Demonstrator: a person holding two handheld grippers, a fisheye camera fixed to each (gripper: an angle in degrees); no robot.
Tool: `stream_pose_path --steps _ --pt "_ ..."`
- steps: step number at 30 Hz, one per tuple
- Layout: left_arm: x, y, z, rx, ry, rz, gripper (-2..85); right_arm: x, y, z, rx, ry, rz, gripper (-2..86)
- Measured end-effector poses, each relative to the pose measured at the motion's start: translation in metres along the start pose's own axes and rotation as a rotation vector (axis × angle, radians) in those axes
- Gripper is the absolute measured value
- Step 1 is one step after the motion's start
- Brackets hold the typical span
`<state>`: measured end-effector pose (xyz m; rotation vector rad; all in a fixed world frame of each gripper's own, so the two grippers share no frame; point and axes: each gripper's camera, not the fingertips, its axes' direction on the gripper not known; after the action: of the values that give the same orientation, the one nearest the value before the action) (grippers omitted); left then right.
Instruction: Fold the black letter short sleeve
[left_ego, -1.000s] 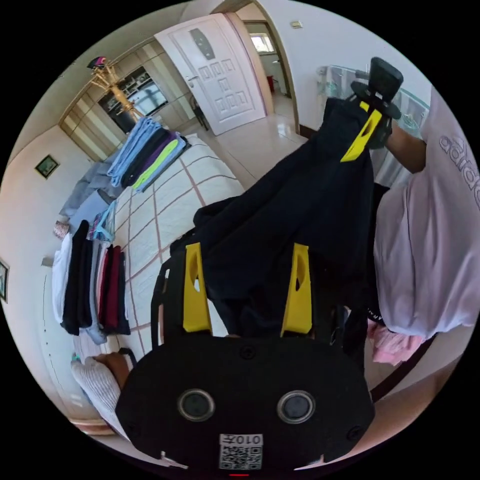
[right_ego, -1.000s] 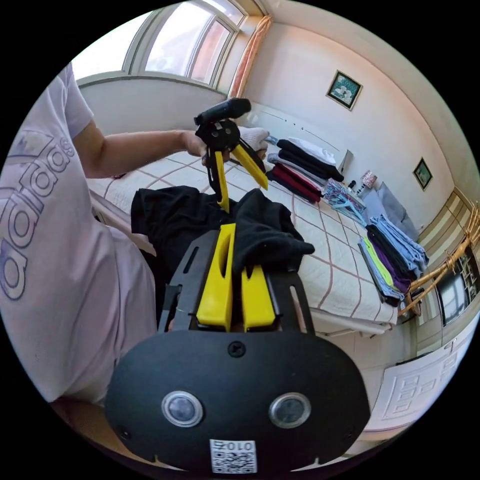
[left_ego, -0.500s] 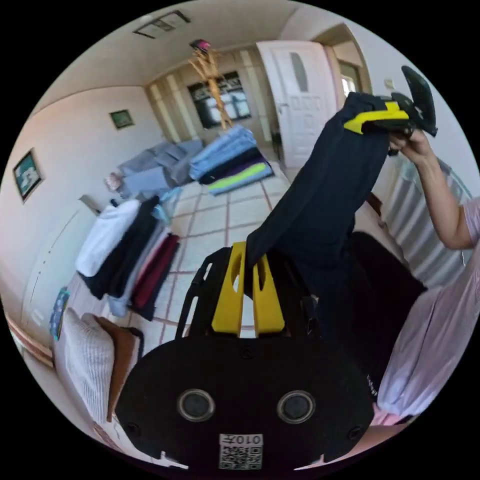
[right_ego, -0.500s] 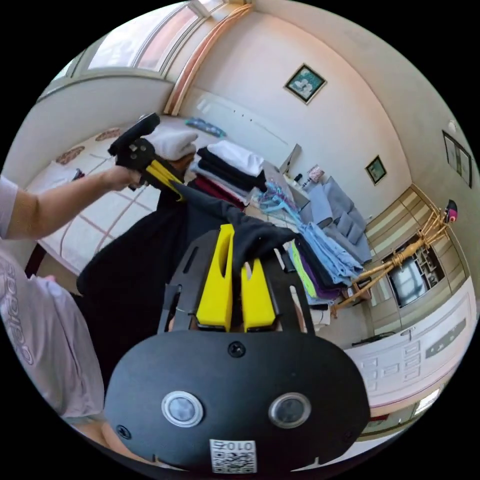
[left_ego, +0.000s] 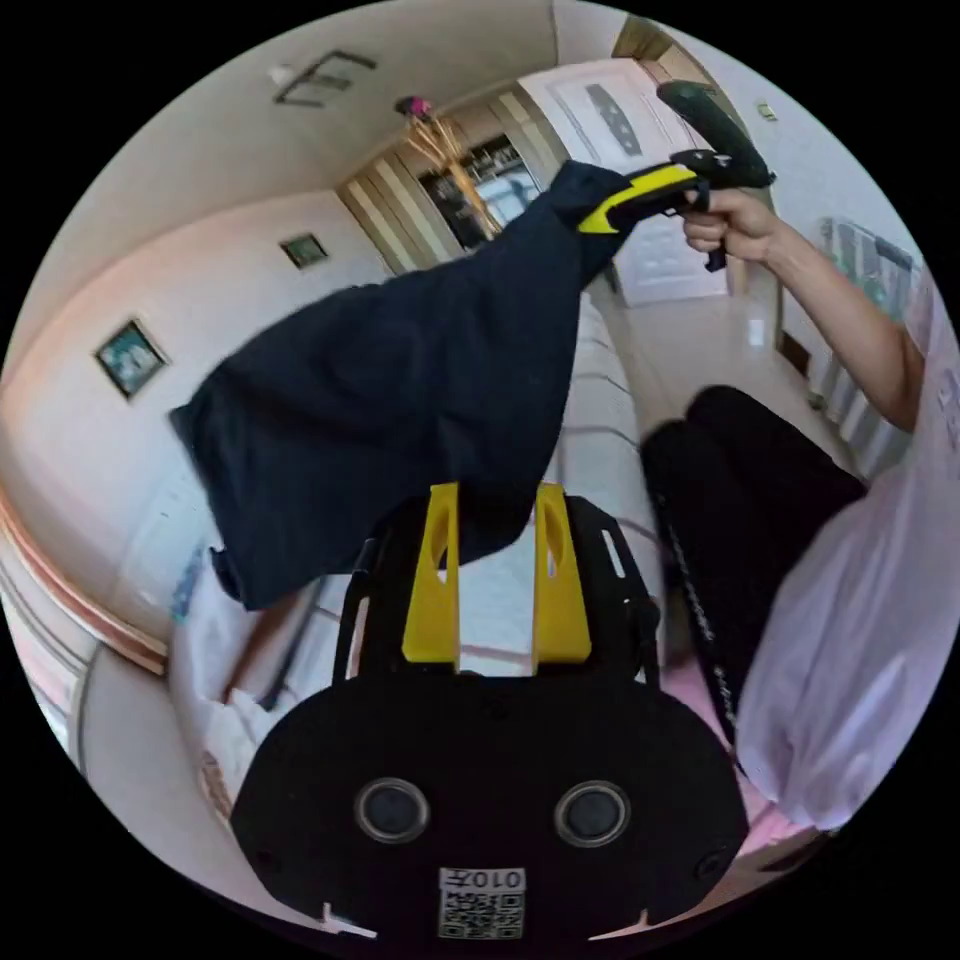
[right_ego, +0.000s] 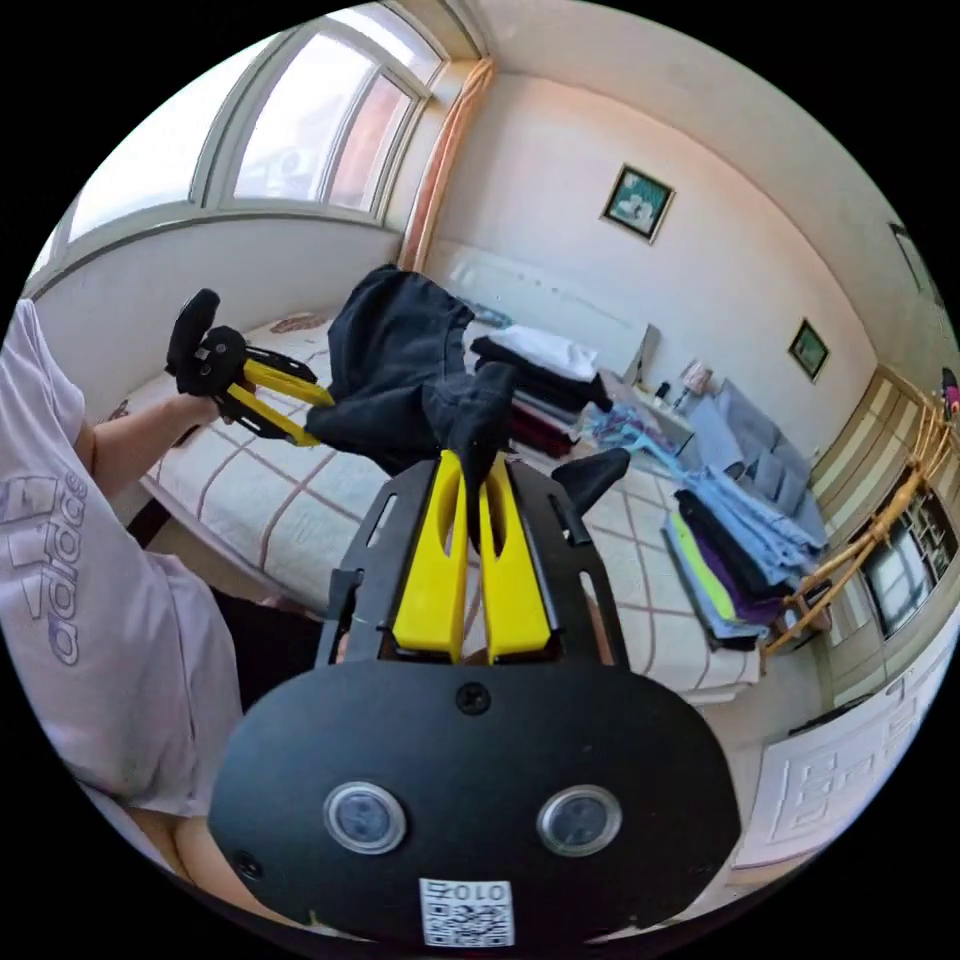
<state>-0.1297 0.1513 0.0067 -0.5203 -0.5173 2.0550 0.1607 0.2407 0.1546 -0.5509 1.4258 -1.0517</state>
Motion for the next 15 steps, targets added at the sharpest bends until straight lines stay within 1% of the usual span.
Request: stream_pose_path --steps 1,2,3,5,8,13,15 --pt "0.020 0.022 0.028 -0.064 0.116 -0.018 8.7 0.000 0.018 0.026 -0.069 -0.095 0.039 1.0" --pt "0.030 0.032 0.038 -0.084 0.153 -0.022 9.2 -0.001 0.036 0.050 -0.146 -0.148 0.084 1.0" --pt "0.049 0.048 0.051 -0.114 0.190 -0.022 10.1 -0.003 0.044 0.062 -0.189 -0.157 0.103 1.0" --pt "0.067 0.060 0.059 -0.151 0.191 -0.029 11.2 -0.014 0.070 0.097 -0.340 -0.151 0.124 1.0" --pt "0.058 0.061 0.061 -0.162 0.104 -0.061 13.1 -0.023 0.082 0.106 -0.378 -0.144 0.127 0.9" --pt "-0.003 0.028 0.076 -0.094 -0.056 -0.092 16.3 -0.011 0.076 0.088 -0.318 -0.135 0.178 0.9" --pt "-0.028 0.019 0.097 -0.070 -0.019 -0.095 16.8 -0.007 0.073 0.084 -0.308 -0.134 0.191 0.9"
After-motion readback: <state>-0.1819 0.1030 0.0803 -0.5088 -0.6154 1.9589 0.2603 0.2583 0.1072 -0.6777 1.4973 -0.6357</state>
